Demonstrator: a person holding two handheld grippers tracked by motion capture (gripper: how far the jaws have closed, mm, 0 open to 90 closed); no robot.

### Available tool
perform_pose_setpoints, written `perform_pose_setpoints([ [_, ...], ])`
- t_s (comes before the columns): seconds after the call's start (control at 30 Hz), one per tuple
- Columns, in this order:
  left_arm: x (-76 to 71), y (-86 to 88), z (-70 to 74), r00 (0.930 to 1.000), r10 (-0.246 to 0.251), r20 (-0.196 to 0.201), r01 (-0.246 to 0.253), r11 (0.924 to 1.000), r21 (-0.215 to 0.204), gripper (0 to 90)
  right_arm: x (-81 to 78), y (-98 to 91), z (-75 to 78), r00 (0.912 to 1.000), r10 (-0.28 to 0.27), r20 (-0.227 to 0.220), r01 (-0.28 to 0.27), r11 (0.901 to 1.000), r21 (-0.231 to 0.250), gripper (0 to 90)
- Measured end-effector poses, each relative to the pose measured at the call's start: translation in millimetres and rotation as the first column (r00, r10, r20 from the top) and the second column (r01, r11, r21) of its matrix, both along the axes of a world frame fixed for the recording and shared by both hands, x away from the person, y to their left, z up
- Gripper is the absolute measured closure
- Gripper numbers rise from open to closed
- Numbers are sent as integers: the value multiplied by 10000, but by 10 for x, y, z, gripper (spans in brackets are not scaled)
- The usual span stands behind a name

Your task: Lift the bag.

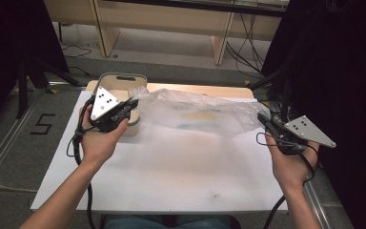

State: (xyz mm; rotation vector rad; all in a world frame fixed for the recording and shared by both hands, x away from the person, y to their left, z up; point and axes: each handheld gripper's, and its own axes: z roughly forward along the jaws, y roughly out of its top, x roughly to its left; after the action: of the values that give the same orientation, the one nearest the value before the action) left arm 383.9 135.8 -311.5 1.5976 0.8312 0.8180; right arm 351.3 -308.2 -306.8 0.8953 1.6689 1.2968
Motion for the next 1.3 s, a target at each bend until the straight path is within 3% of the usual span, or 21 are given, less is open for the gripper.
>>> perform_pose_setpoints([
  [0.5, -110, -3, 148, 9987, -169, 488, 178, 9997, -179, 889, -34, -32, 115, 9993, -111, 370, 103, 9997, 209, 900],
  [0.77, -66, 4, 141, 9991, -86, 405, 95, 9997, -214, 889, 6, -45, 122, 9993, -189, 324, 182, 9996, 233, 900],
  [1.3, -89, -25, 218, 9977, -191, 644, 215, 9991, -370, 889, 17, -65, 211, 9982, -240, 558, 226, 9994, 261, 900],
])
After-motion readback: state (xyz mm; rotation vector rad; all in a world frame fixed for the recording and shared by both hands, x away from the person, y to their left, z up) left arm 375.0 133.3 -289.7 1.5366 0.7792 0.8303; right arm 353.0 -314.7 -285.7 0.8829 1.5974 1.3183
